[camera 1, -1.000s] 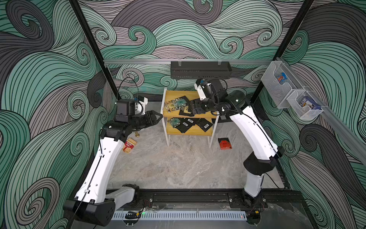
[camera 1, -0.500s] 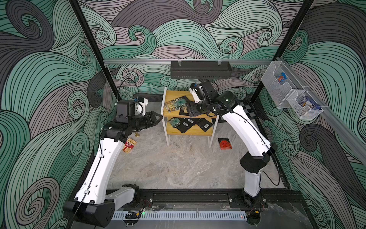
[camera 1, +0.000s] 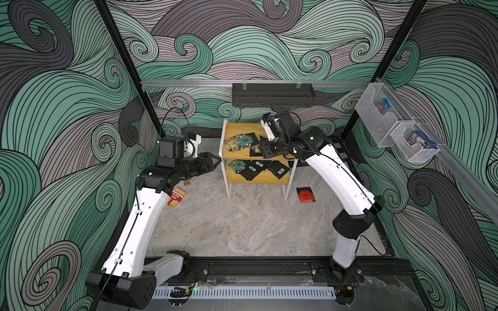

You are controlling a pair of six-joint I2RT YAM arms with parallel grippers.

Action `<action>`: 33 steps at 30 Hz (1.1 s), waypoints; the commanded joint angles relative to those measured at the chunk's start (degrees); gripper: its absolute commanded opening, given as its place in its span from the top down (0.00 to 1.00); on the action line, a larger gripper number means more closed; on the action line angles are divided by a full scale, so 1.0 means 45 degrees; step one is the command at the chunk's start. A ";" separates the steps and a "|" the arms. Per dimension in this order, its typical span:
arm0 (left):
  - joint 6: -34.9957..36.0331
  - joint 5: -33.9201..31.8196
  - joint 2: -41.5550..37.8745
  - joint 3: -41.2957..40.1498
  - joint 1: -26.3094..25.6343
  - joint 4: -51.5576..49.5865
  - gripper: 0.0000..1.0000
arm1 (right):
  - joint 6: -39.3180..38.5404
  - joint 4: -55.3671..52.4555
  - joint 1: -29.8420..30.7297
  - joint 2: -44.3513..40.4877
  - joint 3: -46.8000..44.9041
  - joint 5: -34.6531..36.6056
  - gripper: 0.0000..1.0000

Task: Remove the tea bags from the shelf
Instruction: Pick up the tea bag from the shelf, then place the tea bag at the center of the board.

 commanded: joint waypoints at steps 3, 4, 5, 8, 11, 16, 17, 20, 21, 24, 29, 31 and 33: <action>0.0173 -0.0066 -0.0267 0.0050 -0.0106 -0.0070 0.51 | 0.0107 -0.1154 -0.0093 0.0046 0.0571 -0.0502 0.50; 0.0171 -0.0065 -0.0265 0.0057 -0.0096 -0.0086 0.51 | 0.0078 -0.1141 -0.0079 0.0056 0.0742 -0.0482 0.51; 0.0177 -0.0047 -0.0266 0.0053 -0.0101 -0.0089 0.51 | 0.0039 -0.1139 -0.0093 0.0070 0.0906 -0.0482 0.53; 0.0171 -0.0047 -0.0267 0.0081 -0.0103 -0.0108 0.51 | -0.0003 -0.1143 -0.0147 0.0066 0.1292 -0.0468 0.57; 0.0180 -0.0029 -0.0267 0.0114 -0.0096 -0.0125 0.51 | -0.0108 -0.1157 -0.0242 0.0087 0.1550 -0.0542 0.68; 0.0163 -0.0008 -0.0266 0.0106 -0.0113 -0.0128 0.51 | -0.0200 -0.1163 -0.0306 0.0021 0.1745 -0.0542 0.82; 0.0155 -0.0018 -0.0276 0.0133 -0.0096 -0.0128 0.51 | -0.0196 -0.1157 -0.0330 -0.0005 0.1784 -0.0544 0.84; 0.0167 -0.0007 -0.0269 0.0128 -0.0099 -0.0127 0.51 | -0.0323 -0.1168 -0.0329 -0.0150 0.1906 -0.0373 0.89; 0.0155 -0.0018 -0.0266 0.0125 -0.0106 -0.0128 0.51 | -0.0388 -0.1173 -0.0315 -0.0248 0.1923 -0.0289 0.90; 0.0158 -0.0005 -0.0262 0.0141 -0.0099 -0.0137 0.51 | -0.0536 -0.1216 -0.0337 -0.0589 0.1982 0.0051 0.90; 0.0187 -0.0027 -0.0213 0.0324 -0.0106 -0.0186 0.51 | -0.0626 -0.1251 -0.0341 -0.1469 0.1818 0.0399 0.89; 0.0158 -0.0008 -0.0189 0.0361 -0.0107 -0.0191 0.51 | -0.0525 -0.1243 -0.0347 -0.1933 0.1538 0.0272 0.89; 0.0146 -0.0008 -0.0188 0.0390 -0.0097 -0.0191 0.51 | -0.0358 -0.1241 -0.0341 -0.2456 0.1109 0.0081 0.89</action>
